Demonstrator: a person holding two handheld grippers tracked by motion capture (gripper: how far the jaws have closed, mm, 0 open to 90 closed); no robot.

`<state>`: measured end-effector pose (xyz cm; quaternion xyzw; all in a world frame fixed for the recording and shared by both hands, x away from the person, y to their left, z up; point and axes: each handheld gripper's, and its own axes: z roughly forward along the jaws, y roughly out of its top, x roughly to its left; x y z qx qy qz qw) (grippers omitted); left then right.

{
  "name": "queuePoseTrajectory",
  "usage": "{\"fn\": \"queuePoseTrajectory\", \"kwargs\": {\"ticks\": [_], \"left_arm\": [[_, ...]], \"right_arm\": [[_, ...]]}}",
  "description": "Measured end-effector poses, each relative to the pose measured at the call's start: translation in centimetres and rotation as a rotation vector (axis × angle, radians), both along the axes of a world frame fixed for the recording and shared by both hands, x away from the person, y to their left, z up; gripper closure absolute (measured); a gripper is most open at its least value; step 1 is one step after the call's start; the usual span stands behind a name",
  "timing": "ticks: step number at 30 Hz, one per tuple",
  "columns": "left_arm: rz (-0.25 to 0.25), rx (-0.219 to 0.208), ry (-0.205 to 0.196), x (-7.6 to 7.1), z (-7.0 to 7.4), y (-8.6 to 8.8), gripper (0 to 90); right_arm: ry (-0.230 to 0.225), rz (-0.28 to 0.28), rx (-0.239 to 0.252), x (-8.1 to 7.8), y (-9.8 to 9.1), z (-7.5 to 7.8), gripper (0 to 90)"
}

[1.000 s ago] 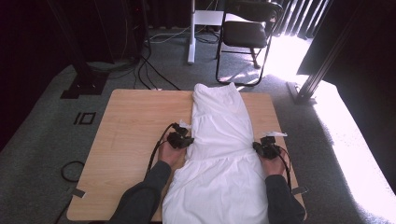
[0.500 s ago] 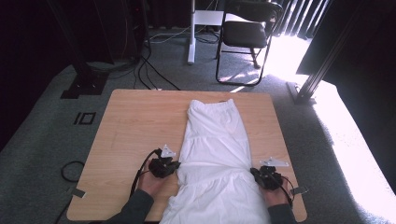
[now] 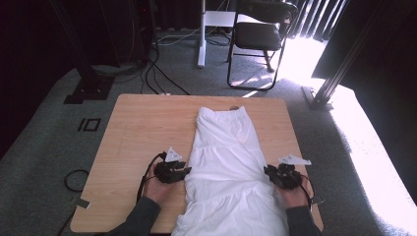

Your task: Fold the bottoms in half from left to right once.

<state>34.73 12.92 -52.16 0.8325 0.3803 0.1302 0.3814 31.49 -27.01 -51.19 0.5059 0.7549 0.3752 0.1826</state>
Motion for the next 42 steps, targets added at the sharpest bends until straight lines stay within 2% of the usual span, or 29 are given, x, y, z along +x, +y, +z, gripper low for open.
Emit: {"fn": "queuePoseTrajectory", "kwargs": {"ticks": [2,4,5,8,12,14,16,17,18,19,20,22,23,25,27,29,31,33,35,36,37,40,42], "left_arm": [[-0.007,-0.003,0.001,0.9,0.2,-0.5,62.7],[-0.011,0.006,0.013,2.0,0.1,-1.4,62.0],[-0.012,0.011,0.017,2.3,0.0,-1.7,62.0],[-0.019,0.03,0.043,3.4,-0.7,-2.6,62.1],[-0.021,0.047,0.066,3.9,-1.6,-3.2,62.1],[-0.02,0.05,0.065,3.9,-1.8,-3.3,61.8],[-0.022,0.046,0.063,3.9,-1.7,-3.3,60.9],[-0.024,0.043,0.062,3.9,-1.7,-3.2,59.7],[-0.028,0.038,0.061,3.9,-1.6,-3.2,58.6],[-0.029,0.031,0.057,3.8,-1.5,-3.2,57.6],[-0.033,0.027,0.055,3.7,-1.3,-3.1,56.8],[-0.036,0.013,0.049,3.7,-1.2,-3.2,55.7],[-0.043,0.02,0.047,3.7,-1.1,-3.2,55.3],[-0.051,0.021,0.057,3.7,-1.2,-3.4,54.9],[-0.062,0.024,0.07,3.7,-1.4,-3.6,54.2],[-0.073,0.03,0.075,3.6,-1.6,-3.9,54.0],[-0.08,0.036,0.076,3.5,-1.7,-4.2,53.8],[-0.086,0.039,0.083,3.5,-1.8,-4.2,53.8],[-0.09,0.045,0.088,3.6,-2.0,-4.4,53.8],[-0.09,0.041,0.085,3.6,-2.0,-4.4,53.7],[-0.085,0.034,0.082,3.6,-1.9,-4.4,53.5],[-0.072,0.023,0.051,3.9,-1.3,-4.5,52.1],[-0.052,0.015,0.037,4.6,-0.7,-4.7,50.0]], "right_arm": [[-0.009,0.024,-0.008,2.1,0.7,0.5,85.5],[-0.009,0.044,-0.016,4.3,1.7,0.5,83.8],[0.002,0.054,-0.004,5.7,2.3,0.4,78.6],[0.018,0.067,0.032,8.3,3.6,0.1,63.8],[0.072,0.077,0.104,11.6,4.9,-0.7,53.2],[0.106,0.097,0.129,13.0,5.5,-1.3,51.6],[0.133,0.11,0.126,13.6,6.0,-1.8,52.4],[0.151,0.119,0.119,13.9,6.3,-2.1,57.0],[0.168,0.13,0.107,14.1,6.6,-2.2,71.4],[0.171,0.142,0.1,14.0,6.7,-2.2,80.2],[0.152,0.147,0.095,13.8,6.8,-1.8,86.6],[0.103,0.16,0.11,13.1,6.7,-0.5,87.7],[0.078,0.166,0.115,12.8,6.6,0.1,87.8],[-0.017,0.186,0.129,11.7,6.1,2.2,87.9],[-0.089,0.182,0.142,10.8,5.3,3.9,87.8],[-0.153,0.165,0.121,10.1,4.4,5.1,87.9],[-0.184,0.128,0.081,9.7,3.5,5.4,87.8],[-0.158,0.08,0.076,9.7,2.4,4.6,87.7],[-0.078,0.037,0.032,10.2,1.6,2.6,87.6],[-0.052,0.027,0.016,10.4,1.4,1.7,87.3],[-0.011,0.008,0.004,10.7,1.1,0.2,86.9],[0.074,-0.023,0.014,11.2,0.8,-2.6,83.3],[0.098,-0.034,0.025,11.3,0.9,-3.8,82.8]]}}
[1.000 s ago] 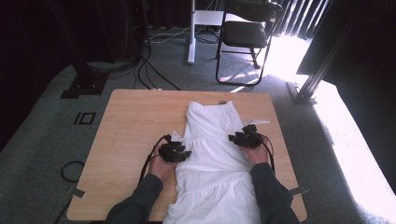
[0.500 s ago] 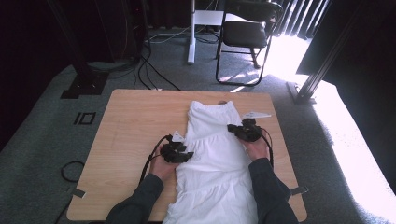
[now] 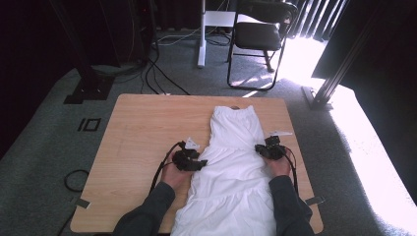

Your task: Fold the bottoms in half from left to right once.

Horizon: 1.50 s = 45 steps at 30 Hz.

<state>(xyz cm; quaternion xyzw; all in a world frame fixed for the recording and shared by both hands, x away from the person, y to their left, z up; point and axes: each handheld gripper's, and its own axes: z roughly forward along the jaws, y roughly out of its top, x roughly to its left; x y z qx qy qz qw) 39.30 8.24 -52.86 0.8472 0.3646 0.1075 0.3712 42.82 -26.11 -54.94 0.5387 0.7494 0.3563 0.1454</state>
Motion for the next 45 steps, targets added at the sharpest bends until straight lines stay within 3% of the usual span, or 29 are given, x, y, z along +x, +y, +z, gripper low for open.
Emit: {"fn": "queuePoseTrajectory", "kwargs": {"ticks": [2,4,8,11,12,14,20,26,29,33,35,38,41,45], "left_arm": [[0.022,-0.016,-0.001,0.9,0.4,-0.5,48.3],[0.028,-0.02,0.007,2.0,0.5,-1.2,46.9],[0.063,0.02,0.03,4.0,-0.4,-2.7,45.8],[0.031,0.056,0.054,4.3,-1.2,-3.1,70.8],[0.021,0.048,0.051,4.1,-1.4,-3.1,79.4],[0.012,0.057,0.038,3.6,-1.4,-3.1,85.3],[-0.031,0.076,0.029,0.8,-1.3,-1.5,85.7],[-0.043,0.036,0.018,-3.2,-1.8,0.7,85.3],[-0.06,0.051,0.003,-4.7,-1.8,1.1,85.4],[-0.078,0.063,-0.012,-5.8,-1.8,1.4,85.1],[-0.076,0.064,-0.008,-5.7,-1.8,1.4,83.8],[-0.073,0.069,-0.008,-5.5,-1.8,1.3,82.8],[-0.072,0.075,-0.012,-5.3,-1.7,1.2,82.0],[-0.071,0.065,-0.007,-5.3,-1.8,1.3,81.8]], "right_arm": [[-0.004,-0.009,0.023,0.0,0.0,-0.1,83.4],[-0.001,-0.004,0.01,0.0,0.2,-0.1,83.5],[0.012,-0.013,0.04,0.0,0.0,-0.1,84.0],[0.013,-0.006,0.034,-0.1,0.2,-0.1,84.3],[0.015,-0.002,0.03,-0.2,0.3,-0.1,84.3],[0.015,0.009,0.02,-0.5,0.5,0.0,84.5],[0.017,0.056,-0.003,-3.0,1.5,0.0,84.4],[0.003,0.116,-0.016,-6.8,2.9,-0.1,84.3],[-0.005,0.152,-0.055,-8.4,3.7,0.1,84.3],[0.021,0.201,-0.085,-9.4,4.1,0.5,82.0],[0.009,0.23,-0.095,-9.4,4.2,0.9,73.8],[-0.041,0.198,-0.054,-8.3,3.9,2.6,67.0],[-0.092,0.182,-0.033,-6.8,4.2,4.3,73.3],[-0.097,0.15,-0.05,-3.4,5.7,5.1,79.4]]}}
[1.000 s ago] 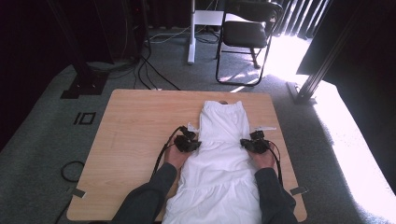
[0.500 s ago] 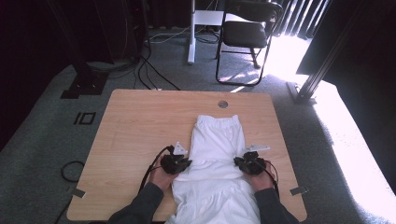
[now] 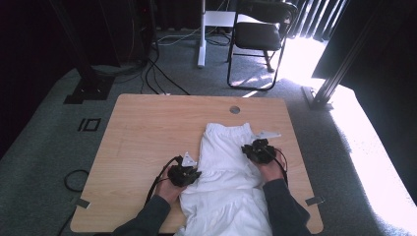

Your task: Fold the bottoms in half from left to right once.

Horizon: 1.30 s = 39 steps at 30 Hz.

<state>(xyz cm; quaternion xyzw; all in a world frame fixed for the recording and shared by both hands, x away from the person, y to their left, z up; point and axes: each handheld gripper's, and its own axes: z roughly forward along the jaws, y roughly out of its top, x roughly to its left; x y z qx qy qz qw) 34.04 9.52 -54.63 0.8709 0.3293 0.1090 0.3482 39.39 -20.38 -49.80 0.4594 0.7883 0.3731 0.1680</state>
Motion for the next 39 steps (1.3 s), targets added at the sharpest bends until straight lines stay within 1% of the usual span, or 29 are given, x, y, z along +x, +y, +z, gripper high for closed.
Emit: {"fn": "queuePoseTrajectory", "kwargs": {"ticks": [2,4,6,7,8,10,11,12,13,14,15,16,17,20,23,25,26,27,28,29,30,31,32,33,35,36,37,38,39], "left_arm": [[0.001,-0.004,0.0,0.0,0.0,0.0,81.7],[0.002,-0.004,0.001,0.0,0.0,0.0,81.4],[0.003,-0.004,-0.001,0.0,0.0,0.0,81.0],[0.004,-0.005,0.0,0.1,0.0,0.1,80.6],[0.006,-0.007,0.001,0.1,0.0,0.1,80.3],[0.006,-0.008,0.002,0.1,0.0,0.1,80.0],[0.006,-0.006,0.002,0.1,0.0,0.1,79.9],[0.008,-0.007,0.002,0.1,0.0,0.1,79.8],[0.01,-0.006,0.002,0.1,0.0,0.0,79.8],[0.008,-0.003,0.001,0.1,0.0,0.0,79.8],[0.009,-0.003,0.002,0.1,0.0,0.0,79.7],[0.01,-0.003,0.003,0.1,0.0,0.0,79.1],[0.01,-0.005,0.007,0.1,0.0,0.1,78.4],[0.013,-0.006,0.007,0.1,0.0,0.1,77.5],[0.012,-0.004,0.008,0.1,0.1,0.1,76.5],[0.011,-0.003,0.007,0.1,0.1,0.0,76.5],[0.01,0.0,0.006,0.1,0.1,0.0,76.6],[0.008,0.004,0.006,0.1,0.1,0.0,77.2],[0.008,0.004,0.006,0.1,0.1,-0.1,77.6],[0.008,0.007,0.006,0.1,0.1,-0.1,77.8],[0.011,0.003,0.005,0.0,0.1,-0.2,77.8],[0.011,0.002,0.005,0.1,0.1,-0.2,77.8],[0.01,0.003,0.006,0.1,0.1,-0.2,77.8],[0.008,0.003,0.007,0.1,0.1,-0.1,77.8],[0.006,0.001,0.009,0.2,0.1,-0.1,77.6],[0.008,0.001,0.009,0.2,0.1,-0.1,77.5],[0.008,0.001,0.009,0.2,0.1,-0.1,77.3],[0.008,0.003,0.009,0.2,0.1,-0.1,77.3],[0.01,0.003,0.008,0.1,0.1,-0.1,77.0]], "right_arm": [[0.029,-0.018,0.027,1.8,0.7,-0.4,73.3],[0.072,-0.028,0.068,3.1,1.5,-1.2,67.6],[0.103,-0.008,0.085,3.8,2.5,-1.9,58.9],[0.111,0.006,0.082,3.9,3.1,-2.1,56.6],[0.114,0.023,0.056,3.9,3.8,-2.4,53.7],[0.105,0.023,0.013,3.9,4.6,-2.8,52.3],[0.105,0.017,0.008,4.1,4.7,-3.1,52.3],[0.11,0.005,0.024,4.3,4.7,-3.2,52.3],[0.115,-0.002,0.036,4.5,4.6,-3.4,55.3],[0.129,0.007,0.047,4.7,4.5,-3.4,67.9],[0.13,0.022,0.047,4.8,4.4,-3.5,75.9],[0.131,0.019,0.027,4.9,4.5,-3.6,83.9],[0.128,0.012,-0.001,5.0,4.4,-3.6,89.1],[0.084,0.006,0.008,4.6,3.9,-2.7,90.0],[0.013,-0.005,0.025,4.0,3.2,-1.0,90.0],[-0.03,-0.012,0.021,3.7,2.7,0.2,90.0],[-0.028,-0.01,0.033,3.8,2.5,0.6,89.5],[-0.012,0.001,0.048,4.0,2.3,0.8,85.5],[-0.015,-0.008,0.042,4.1,2.2,0.7,74.5],[-0.014,-0.027,0.038,4.3,2.2,0.5,66.6],[0.011,-0.026,0.052,4.7,2.3,0.1,60.8],[0.055,-0.023,0.072,5.1,2.4,-0.5,54.6],[0.089,-0.02,0.069,5.4,2.7,-1.3,49.9],[0.1,-0.019,0.059,5.5,3.0,-1.7,49.7],[0.104,-0.014,0.044,5.6,3.7,-2.5,45.5],[0.115,-0.016,0.035,5.8,4.0,-2.9,45.9],[0.115,-0.016,0.035,5.8,4.0,-2.9,45.9],[0.132,-0.016,0.023,5.9,4.2,-3.1,53.8],[0.15,-0.003,0.002,6.1,4.2,-3.3,75.1]]}}
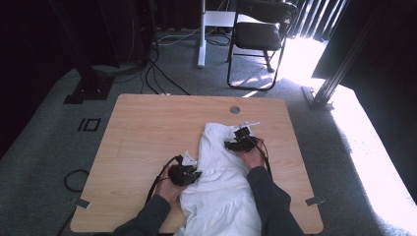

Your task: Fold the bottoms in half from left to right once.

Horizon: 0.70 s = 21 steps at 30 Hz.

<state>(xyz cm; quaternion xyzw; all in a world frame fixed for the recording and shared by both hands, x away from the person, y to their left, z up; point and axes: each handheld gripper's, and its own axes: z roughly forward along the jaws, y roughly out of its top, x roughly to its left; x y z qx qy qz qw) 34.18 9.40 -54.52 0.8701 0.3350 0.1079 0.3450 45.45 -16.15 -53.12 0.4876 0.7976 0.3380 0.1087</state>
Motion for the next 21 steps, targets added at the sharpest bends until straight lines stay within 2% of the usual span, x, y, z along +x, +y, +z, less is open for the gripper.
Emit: {"fn": "queuePoseTrajectory", "kwargs": {"ticks": [1,4,5,6,11,13,14,17,18,19,20,21], "left_arm": [[0.001,-0.001,-0.002,-0.1,0.0,0.0,76.8],[0.0,0.0,-0.003,-0.1,0.1,0.0,79.0],[0.001,-0.014,-0.013,-0.2,0.4,0.1,79.0],[0.0,-0.02,-0.021,-0.3,0.7,0.0,83.7],[-0.039,-0.084,-0.054,-0.7,2.8,-0.5,85.3],[-0.055,-0.094,-0.056,-0.5,3.1,-1.0,81.6],[-0.055,-0.099,-0.051,-0.4,3.2,-1.2,76.4],[-0.061,-0.089,-0.038,0.1,2.9,-1.8,72.2],[-0.057,-0.079,-0.015,0.5,2.4,-2.2,67.7],[-0.057,-0.079,-0.015,0.5,2.4,-2.2,66.5],[-0.05,-0.068,-0.012,0.7,2.1,-2.4,66.5],[-0.038,-0.06,-0.008,0.9,1.7,-2.6,64.9]], "right_arm": [[-0.018,-0.001,0.002,-0.2,-0.2,0.5,85.2],[-0.042,-0.002,0.001,-0.5,-0.2,1.0,86.1],[-0.092,-0.009,-0.013,-1.0,-0.4,2.1,87.0],[-0.165,-0.003,-0.033,-1.7,-0.7,3.8,87.4],[-0.31,-0.038,-0.036,-2.9,-2.0,7.5,87.0],[-0.337,-0.063,-0.06,-2.9,-2.7,8.2,86.2],[-0.332,-0.08,-0.068,-2.8,-3.2,8.2,85.6],[-0.303,-0.121,-0.092,-2.2,-4.2,7.6,84.8],[-0.228,-0.172,-0.115,-1.0,-5.6,5.3,81.4],[-0.204,-0.184,-0.126,-0.7,-6.0,4.5,81.5],[-0.204,-0.184,-0.126,-0.7,-6.0,4.5,81.5],[-0.169,-0.197,-0.126,-0.3,-6.4,3.3,81.5]]}}
